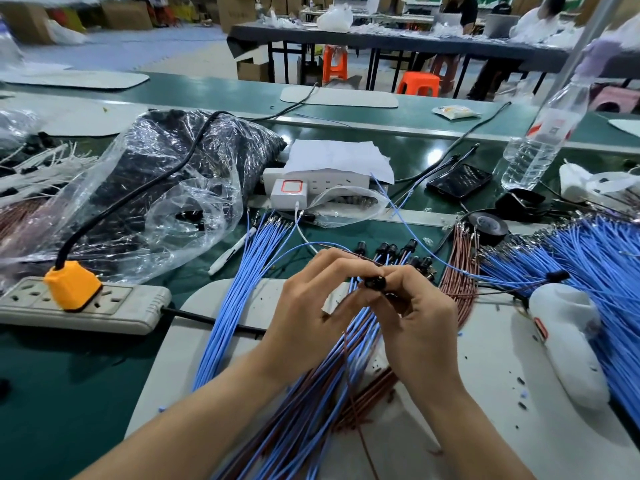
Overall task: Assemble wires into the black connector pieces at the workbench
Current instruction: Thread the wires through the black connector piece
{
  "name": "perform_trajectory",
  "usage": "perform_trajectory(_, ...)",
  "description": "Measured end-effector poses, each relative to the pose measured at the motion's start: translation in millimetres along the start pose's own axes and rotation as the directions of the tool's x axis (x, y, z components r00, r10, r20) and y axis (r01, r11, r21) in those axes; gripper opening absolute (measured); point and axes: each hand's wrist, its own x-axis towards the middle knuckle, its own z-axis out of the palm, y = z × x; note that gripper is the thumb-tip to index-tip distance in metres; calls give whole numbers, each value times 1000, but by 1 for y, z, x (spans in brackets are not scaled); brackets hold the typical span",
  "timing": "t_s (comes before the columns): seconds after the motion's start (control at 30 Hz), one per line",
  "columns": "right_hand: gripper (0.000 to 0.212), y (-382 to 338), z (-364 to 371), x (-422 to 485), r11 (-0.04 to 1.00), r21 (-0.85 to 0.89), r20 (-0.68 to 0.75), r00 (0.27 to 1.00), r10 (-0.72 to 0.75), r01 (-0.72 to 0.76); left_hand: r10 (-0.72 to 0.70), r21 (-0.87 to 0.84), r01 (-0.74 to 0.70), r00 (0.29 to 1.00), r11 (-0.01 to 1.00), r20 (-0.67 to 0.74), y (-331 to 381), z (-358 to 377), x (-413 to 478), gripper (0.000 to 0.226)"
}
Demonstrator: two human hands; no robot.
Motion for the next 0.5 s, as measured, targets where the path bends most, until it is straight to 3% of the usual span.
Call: perform_trajectory(0.5, 9, -1, 0, 1, 999, -25, 27, 999, -19, 20, 10, -21, -10, 1000, 1000, 11, 1, 0, 0, 14)
